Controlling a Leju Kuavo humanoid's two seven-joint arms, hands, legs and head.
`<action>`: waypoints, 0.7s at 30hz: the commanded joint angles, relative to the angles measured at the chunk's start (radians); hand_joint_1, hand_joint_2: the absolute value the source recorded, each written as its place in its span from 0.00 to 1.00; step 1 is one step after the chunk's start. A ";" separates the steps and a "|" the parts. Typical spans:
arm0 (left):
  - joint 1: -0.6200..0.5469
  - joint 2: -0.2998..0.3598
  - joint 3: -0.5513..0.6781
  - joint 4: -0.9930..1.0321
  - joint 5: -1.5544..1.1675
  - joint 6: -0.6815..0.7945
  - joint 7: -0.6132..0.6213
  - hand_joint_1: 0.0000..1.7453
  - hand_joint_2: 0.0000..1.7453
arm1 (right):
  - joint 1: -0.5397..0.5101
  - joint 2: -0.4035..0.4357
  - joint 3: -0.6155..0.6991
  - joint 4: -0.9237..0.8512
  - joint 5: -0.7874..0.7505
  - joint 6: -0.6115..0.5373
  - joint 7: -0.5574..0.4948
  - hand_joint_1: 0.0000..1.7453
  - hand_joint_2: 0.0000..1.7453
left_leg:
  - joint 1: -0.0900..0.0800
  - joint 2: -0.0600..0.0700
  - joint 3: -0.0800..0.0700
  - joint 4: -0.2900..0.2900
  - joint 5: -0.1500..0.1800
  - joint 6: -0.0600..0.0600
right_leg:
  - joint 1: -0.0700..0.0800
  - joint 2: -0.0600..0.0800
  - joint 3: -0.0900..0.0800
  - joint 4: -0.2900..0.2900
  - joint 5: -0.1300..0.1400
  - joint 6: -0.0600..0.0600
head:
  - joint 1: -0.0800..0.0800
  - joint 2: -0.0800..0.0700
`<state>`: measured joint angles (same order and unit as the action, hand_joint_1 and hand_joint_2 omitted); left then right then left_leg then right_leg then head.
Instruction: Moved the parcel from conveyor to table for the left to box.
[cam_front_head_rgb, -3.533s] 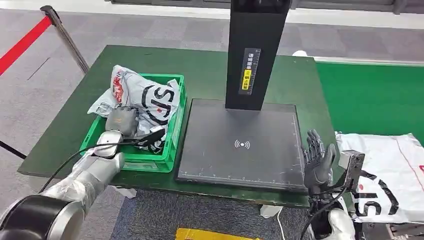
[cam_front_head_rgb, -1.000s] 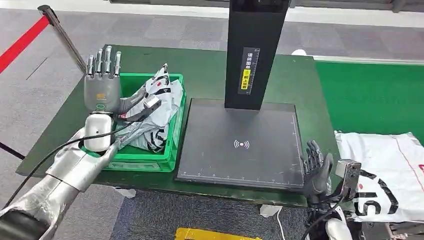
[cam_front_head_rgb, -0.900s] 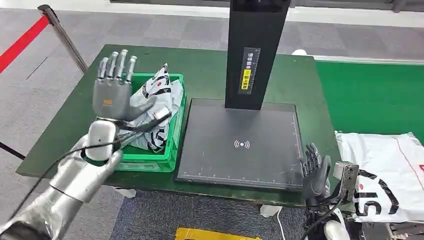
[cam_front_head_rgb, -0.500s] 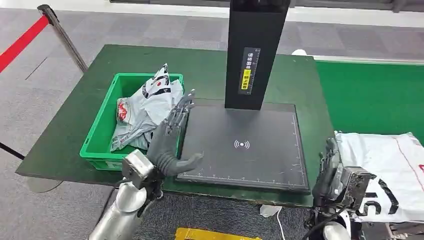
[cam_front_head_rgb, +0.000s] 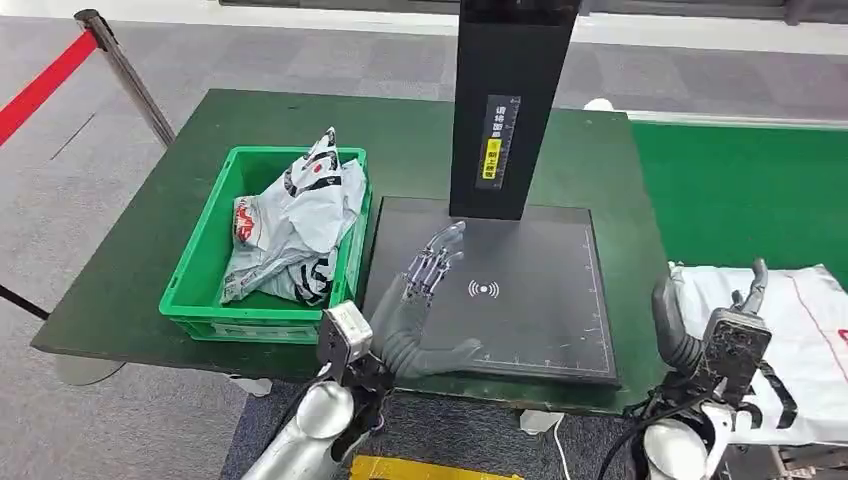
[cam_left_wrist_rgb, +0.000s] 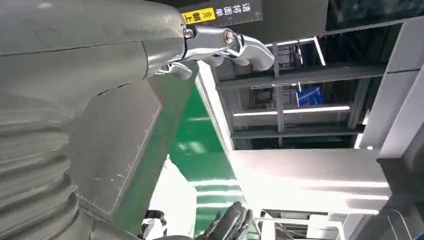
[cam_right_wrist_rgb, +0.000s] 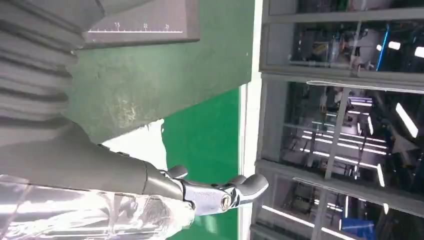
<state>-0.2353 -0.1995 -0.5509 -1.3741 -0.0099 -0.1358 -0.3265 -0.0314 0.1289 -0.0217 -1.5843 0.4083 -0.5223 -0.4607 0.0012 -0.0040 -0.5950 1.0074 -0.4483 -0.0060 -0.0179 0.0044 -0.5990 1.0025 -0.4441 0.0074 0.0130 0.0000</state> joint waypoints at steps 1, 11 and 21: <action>-0.052 -0.022 -0.008 0.286 -0.035 0.030 -0.062 0.00 1.00 | -0.003 -0.143 -0.074 0.026 0.765 0.163 0.483 0.00 1.00 | 0.001 -0.003 0.006 -0.004 0.001 0.000 | 0.001 -0.004 0.008 -0.006 0.000 0.000 | 0.000 0.000; -0.103 -0.029 0.028 0.375 0.019 -0.097 -0.111 0.00 1.00 | 0.019 -0.364 -0.182 0.218 1.130 0.551 0.653 0.00 1.00 | -0.001 -0.004 0.002 -0.001 0.000 0.001 | -0.001 -0.005 0.004 -0.003 0.001 0.001 | 0.001 0.000; -0.091 -0.001 0.037 0.336 -0.009 -0.060 -0.126 0.00 1.00 | 0.080 -0.511 -0.270 0.194 1.060 0.712 0.602 0.00 1.00 | -0.002 -0.004 0.002 -0.001 -0.001 0.002 | -0.002 -0.004 0.003 -0.003 -0.001 0.002 | 0.000 0.000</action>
<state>-0.2961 -0.2277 -0.5482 -1.0853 -0.0061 -0.2034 -0.4547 0.0289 -0.2624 -0.1922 -1.4572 1.5053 0.0815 0.1629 -0.0014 -0.0059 -0.5957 1.0081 -0.4490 -0.0037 -0.0207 0.0031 -0.5991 1.0016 -0.4441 0.0103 0.0134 0.0000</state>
